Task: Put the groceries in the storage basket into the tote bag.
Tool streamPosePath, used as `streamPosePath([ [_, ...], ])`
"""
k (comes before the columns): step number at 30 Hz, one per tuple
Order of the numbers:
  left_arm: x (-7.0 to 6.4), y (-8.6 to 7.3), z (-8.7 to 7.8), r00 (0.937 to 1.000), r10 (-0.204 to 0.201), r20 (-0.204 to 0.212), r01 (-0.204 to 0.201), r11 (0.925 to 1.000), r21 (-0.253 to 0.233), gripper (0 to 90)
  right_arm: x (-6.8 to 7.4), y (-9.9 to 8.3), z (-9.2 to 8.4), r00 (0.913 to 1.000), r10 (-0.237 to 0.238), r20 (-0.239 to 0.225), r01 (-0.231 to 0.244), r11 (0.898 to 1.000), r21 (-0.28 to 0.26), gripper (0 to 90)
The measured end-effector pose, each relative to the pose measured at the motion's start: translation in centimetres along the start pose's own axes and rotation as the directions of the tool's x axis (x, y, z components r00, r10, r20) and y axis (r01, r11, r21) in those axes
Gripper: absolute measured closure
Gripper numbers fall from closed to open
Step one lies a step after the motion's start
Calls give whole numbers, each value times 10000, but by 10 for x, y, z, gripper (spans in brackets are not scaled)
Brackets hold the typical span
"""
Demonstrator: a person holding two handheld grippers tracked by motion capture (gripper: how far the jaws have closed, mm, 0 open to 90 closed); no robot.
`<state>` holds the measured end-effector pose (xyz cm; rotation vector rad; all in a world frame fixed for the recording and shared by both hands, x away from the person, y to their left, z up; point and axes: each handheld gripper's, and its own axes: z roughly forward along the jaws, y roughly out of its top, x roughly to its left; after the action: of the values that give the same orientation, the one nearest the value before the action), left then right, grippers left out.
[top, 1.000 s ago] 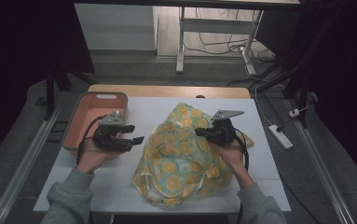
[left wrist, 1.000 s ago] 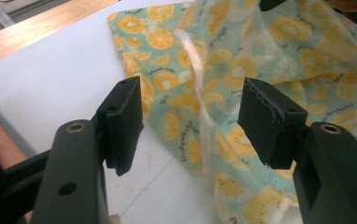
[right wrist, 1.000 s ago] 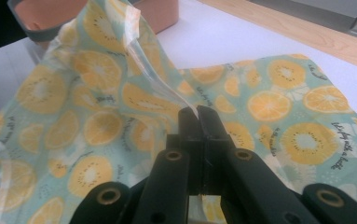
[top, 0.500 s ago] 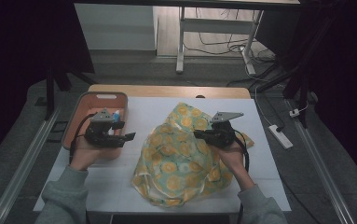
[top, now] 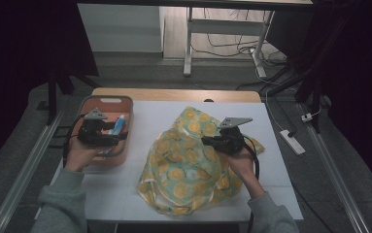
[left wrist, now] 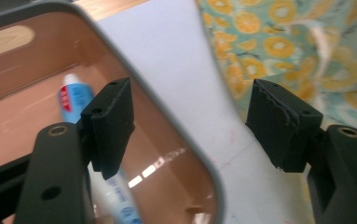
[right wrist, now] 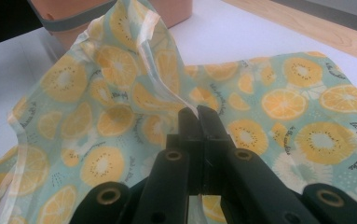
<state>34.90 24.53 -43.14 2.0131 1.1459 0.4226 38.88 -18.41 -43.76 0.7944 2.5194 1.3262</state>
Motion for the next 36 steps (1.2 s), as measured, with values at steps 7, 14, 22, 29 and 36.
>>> streamPosePath([
  [7, 18, -4, 1, 9973, -381, -633, 394, 9990, 202, 316, 0, -1, 2, 10000, 18, -11, -18, 10000, 59, 891],
  [14, 27, -2, 10, 9928, -546, -1063, 612, 9963, 597, 314, 0, -3, 4, 10000, 50, -70, -49, 10000, 79, 891],
  [22, 51, 10, 47, 9879, -854, -1295, 1082, 9775, 1811, 306, 0, -3, 2, 9999, 71, -104, -71, 10000, 20, 891],
  [29, 72, 16, 76, 9798, -1501, -1325, 1826, 9414, 2836, 298, 1, -2, -1, 9999, 13, -118, -14, 9999, -112, 891],
  [36, 82, 11, 90, 9700, -1927, -1480, 2316, 9176, 3231, 296, 1, -2, -3, 10000, -9, -99, 8, 9999, -141, 891],
])
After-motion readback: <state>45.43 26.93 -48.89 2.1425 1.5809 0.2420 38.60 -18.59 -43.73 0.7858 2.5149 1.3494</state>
